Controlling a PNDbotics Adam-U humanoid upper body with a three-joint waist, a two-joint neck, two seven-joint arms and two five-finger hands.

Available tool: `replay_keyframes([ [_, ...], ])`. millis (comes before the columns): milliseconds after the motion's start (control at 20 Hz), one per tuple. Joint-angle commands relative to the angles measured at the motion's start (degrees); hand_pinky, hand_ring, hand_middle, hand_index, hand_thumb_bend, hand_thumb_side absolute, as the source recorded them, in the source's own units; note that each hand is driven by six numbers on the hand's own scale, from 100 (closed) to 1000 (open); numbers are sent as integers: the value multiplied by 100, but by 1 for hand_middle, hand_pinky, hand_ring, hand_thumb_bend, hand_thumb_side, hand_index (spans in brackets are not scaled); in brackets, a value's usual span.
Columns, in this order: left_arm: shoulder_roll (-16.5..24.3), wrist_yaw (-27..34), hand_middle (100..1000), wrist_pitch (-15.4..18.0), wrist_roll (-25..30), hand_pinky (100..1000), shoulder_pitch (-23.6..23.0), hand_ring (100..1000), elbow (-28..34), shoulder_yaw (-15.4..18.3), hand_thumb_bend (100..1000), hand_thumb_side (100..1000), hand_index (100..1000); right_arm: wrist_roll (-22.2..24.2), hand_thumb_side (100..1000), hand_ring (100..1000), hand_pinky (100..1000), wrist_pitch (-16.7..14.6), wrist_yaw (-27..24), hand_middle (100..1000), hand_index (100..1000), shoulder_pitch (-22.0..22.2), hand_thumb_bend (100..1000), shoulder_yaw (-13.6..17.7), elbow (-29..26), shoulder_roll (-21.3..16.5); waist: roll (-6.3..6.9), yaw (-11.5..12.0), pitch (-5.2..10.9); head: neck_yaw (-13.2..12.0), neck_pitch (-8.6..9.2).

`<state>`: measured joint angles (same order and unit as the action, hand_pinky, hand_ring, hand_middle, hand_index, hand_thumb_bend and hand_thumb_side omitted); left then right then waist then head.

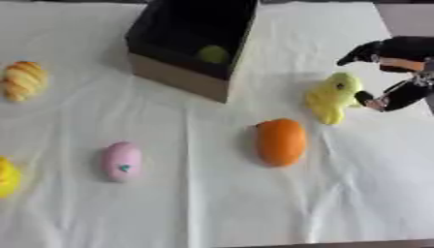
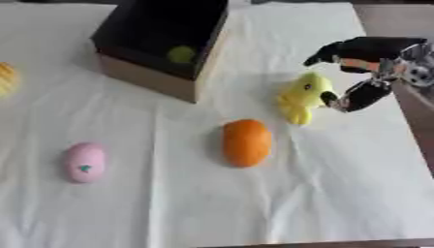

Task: Pick up objects on the table and place them in the box.

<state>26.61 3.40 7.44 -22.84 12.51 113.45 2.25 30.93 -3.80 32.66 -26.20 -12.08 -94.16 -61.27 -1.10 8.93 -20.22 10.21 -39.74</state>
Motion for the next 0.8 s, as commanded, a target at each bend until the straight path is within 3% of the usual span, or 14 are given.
replay_keyframes([
  [50,62,12,772,11,21,767,72,822,114,12,416,797,872,-31,201,925,891,-5,89,897,964,-87,150,7,73,-116,35,15,8,16,70],
  [350,58,28,770,20,6,766,87,821,114,11,414,797,869,41,191,930,891,-53,298,899,966,-122,188,-61,275,-59,30,32,-27,20,71],
  [800,54,45,768,27,-2,765,103,820,114,3,412,796,866,140,203,926,889,-198,354,887,957,-187,172,-163,424,16,34,48,-48,47,56],
])
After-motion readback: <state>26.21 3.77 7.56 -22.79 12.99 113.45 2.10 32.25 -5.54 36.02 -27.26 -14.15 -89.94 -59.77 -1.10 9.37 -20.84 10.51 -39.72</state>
